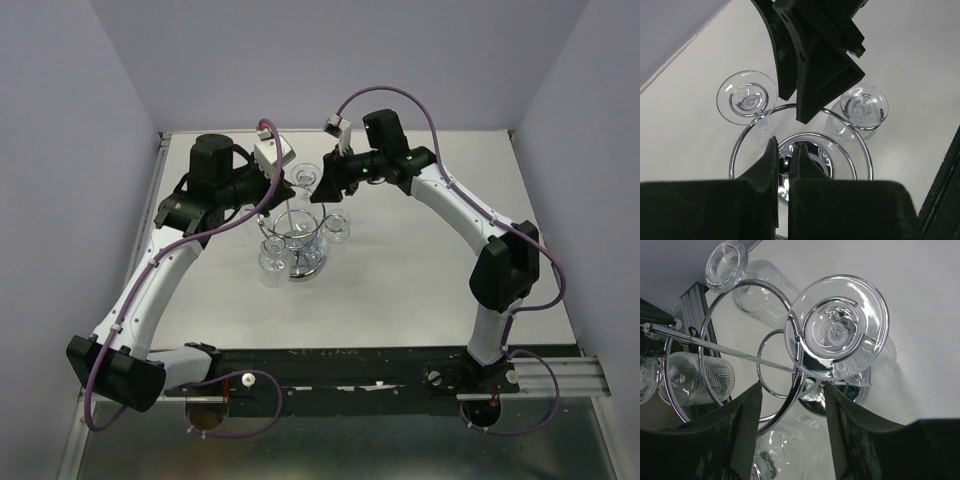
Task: Take the wine glass off the wine glass rack
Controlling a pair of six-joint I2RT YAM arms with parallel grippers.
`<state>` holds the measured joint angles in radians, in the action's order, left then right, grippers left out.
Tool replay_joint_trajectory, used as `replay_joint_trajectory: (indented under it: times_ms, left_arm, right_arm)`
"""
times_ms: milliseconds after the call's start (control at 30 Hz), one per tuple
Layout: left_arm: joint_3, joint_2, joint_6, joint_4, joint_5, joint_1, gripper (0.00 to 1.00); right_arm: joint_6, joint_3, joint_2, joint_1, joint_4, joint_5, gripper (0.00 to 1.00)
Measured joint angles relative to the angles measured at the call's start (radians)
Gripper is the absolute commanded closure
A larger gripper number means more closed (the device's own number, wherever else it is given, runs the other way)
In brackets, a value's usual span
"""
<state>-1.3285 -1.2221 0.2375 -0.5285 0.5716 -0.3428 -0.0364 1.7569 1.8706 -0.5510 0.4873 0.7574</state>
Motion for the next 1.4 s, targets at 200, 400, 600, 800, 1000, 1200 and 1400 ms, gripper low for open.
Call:
replay_joint_trajectory:
  times_ms: [200, 400, 600, 800, 1000, 1200, 1400]
  left_arm:
    - [0.000, -0.007, -0.015, 0.016, 0.000, -0.005, 1.00]
    - [0.000, -0.014, -0.053, 0.034, -0.001, -0.007, 1.00]
    - [-0.011, -0.045, -0.099, 0.077, 0.000, -0.029, 1.00]
    - [-0.048, -0.095, -0.148, 0.099, 0.006, -0.042, 1.00]
    - [-0.074, -0.139, -0.179, 0.130, 0.013, -0.063, 1.00]
    - [-0.114, -0.193, -0.203, 0.143, 0.015, -0.092, 1.00]
    - [-0.170, -0.269, -0.225, 0.174, 0.027, -0.129, 1.00]
  right_arm:
    - [0.002, -0.019, 0.003, -0.004, 0.002, 0.008, 0.69]
    - [-0.005, -0.021, 0.003, -0.003, 0.002, 0.005, 0.94]
    - [-0.024, -0.024, -0.009, 0.005, 0.011, -0.055, 0.99]
    - [-0.003, -0.045, -0.049, 0.008, 0.024, -0.137, 0.99]
    - [0.021, -0.070, -0.088, 0.022, 0.036, -0.195, 0.99]
    - [0.039, -0.106, -0.128, 0.052, 0.047, -0.212, 0.99]
    - [0.055, -0.140, -0.169, 0.124, 0.080, -0.211, 0.99]
